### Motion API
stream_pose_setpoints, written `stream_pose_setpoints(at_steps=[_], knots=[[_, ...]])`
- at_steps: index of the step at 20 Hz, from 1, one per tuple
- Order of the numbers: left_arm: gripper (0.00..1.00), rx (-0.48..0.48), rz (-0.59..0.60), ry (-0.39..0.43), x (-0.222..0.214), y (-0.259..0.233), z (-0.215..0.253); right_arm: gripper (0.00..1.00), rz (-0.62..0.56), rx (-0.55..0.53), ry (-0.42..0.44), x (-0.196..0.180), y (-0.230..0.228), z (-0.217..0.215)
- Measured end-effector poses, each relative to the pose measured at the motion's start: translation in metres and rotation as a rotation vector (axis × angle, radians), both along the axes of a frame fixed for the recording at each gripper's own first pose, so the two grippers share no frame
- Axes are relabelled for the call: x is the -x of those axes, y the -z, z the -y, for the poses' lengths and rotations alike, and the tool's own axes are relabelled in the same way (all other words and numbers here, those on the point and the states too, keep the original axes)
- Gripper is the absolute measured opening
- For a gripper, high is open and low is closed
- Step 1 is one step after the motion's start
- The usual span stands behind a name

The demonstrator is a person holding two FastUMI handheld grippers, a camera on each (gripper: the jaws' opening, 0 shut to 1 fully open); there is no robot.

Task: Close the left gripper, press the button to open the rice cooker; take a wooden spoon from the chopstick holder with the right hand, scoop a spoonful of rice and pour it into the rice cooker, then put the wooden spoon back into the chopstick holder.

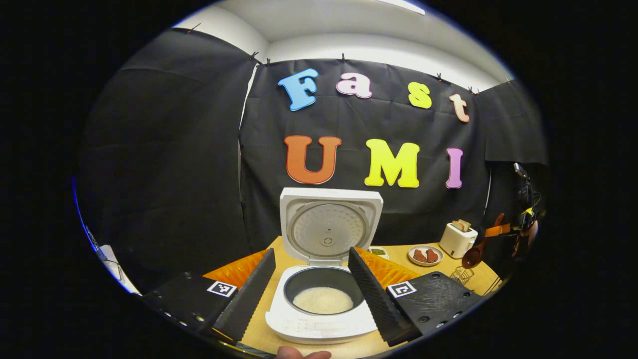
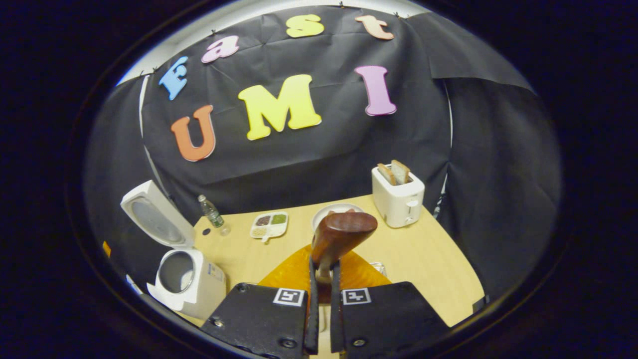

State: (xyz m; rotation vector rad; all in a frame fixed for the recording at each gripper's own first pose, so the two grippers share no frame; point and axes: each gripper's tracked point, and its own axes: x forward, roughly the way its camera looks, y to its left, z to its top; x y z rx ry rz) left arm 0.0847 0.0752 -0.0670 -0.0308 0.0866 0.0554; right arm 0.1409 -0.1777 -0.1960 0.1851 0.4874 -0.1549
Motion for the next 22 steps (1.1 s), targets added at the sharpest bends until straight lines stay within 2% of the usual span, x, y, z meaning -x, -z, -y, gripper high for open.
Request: stream_pose_setpoints(at_steps=[3, 5, 11, 14, 18, 22], knots=[[0.95, 0.024, 0.003, -0.009, 0.005, -0.005, -0.012, 0.14, -0.028, 0.012, -0.059, 0.002, 0.027, -0.040], [0.94, 0.028, 0.005, -0.018, 0.009, -0.010, -0.022, 0.14, -0.071, 0.076, -0.099, 0.007, 0.058, -0.058], [0.94, 0.034, -0.016, -0.051, 0.020, -0.010, -0.048, 0.14, -0.148, 0.426, -0.219, 0.014, 0.129, -0.084], [0.94, 0.028, -0.036, -0.059, 0.025, -0.005, -0.056, 0.14, -0.183, 0.541, -0.205, 0.019, 0.153, -0.080], [0.94, 0.030, -0.059, -0.074, 0.029, 0.000, -0.061, 0.14, -0.185, 0.519, -0.171, 0.023, 0.168, -0.097], [0.94, 0.029, -0.064, -0.085, 0.037, -0.001, -0.062, 0.14, -0.189, 0.311, -0.182, 0.023, 0.181, -0.134]])
